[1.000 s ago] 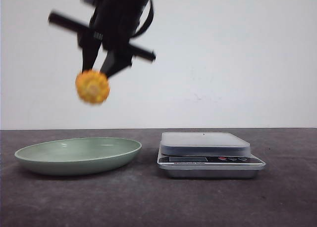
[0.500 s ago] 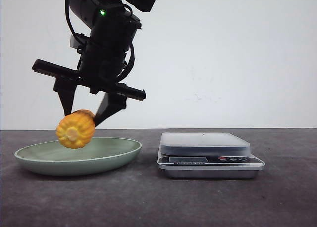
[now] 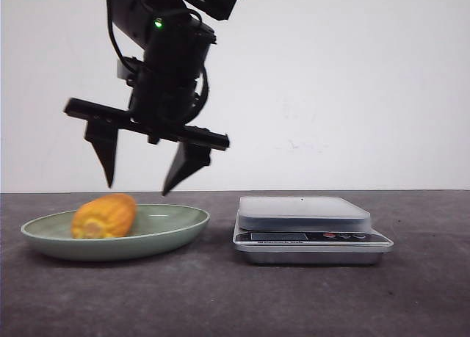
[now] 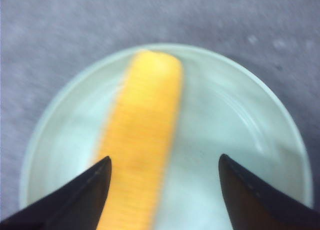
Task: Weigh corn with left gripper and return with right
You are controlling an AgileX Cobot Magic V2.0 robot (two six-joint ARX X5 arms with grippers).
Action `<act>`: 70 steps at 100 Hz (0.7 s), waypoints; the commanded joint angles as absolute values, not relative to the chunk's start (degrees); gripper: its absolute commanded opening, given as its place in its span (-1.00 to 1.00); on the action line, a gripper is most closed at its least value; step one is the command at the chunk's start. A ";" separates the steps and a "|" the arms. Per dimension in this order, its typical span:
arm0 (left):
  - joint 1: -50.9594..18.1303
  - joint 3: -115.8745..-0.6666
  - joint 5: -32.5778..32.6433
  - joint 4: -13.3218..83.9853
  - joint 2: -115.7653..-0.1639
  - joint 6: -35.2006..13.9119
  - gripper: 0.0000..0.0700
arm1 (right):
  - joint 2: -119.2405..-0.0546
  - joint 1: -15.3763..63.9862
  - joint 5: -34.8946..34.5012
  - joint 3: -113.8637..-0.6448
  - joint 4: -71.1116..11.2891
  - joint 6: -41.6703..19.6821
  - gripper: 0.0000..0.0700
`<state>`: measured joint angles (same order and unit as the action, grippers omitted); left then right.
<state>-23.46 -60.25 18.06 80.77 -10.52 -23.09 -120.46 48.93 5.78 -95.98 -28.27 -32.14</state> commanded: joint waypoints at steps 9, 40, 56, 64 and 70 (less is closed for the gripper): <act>-23.53 -60.99 18.13 80.16 -10.83 -22.94 0.47 | -115.20 46.44 6.07 -97.60 -30.57 -26.41 0.22; -23.53 -60.99 18.13 80.07 -10.83 -22.55 0.47 | -95.11 37.95 6.50 -97.60 -38.17 -15.68 0.22; -23.53 -60.99 18.13 80.07 -10.83 -21.89 0.47 | -82.59 33.06 7.97 -97.60 -47.18 -11.38 0.22; -23.55 -60.99 18.13 80.05 -10.83 -21.67 0.47 | -76.18 30.94 10.39 -97.60 -50.92 -9.65 0.22; -23.55 -60.99 18.13 79.94 -10.83 -21.56 0.47 | -71.35 29.41 11.29 -97.60 -53.69 -8.91 0.22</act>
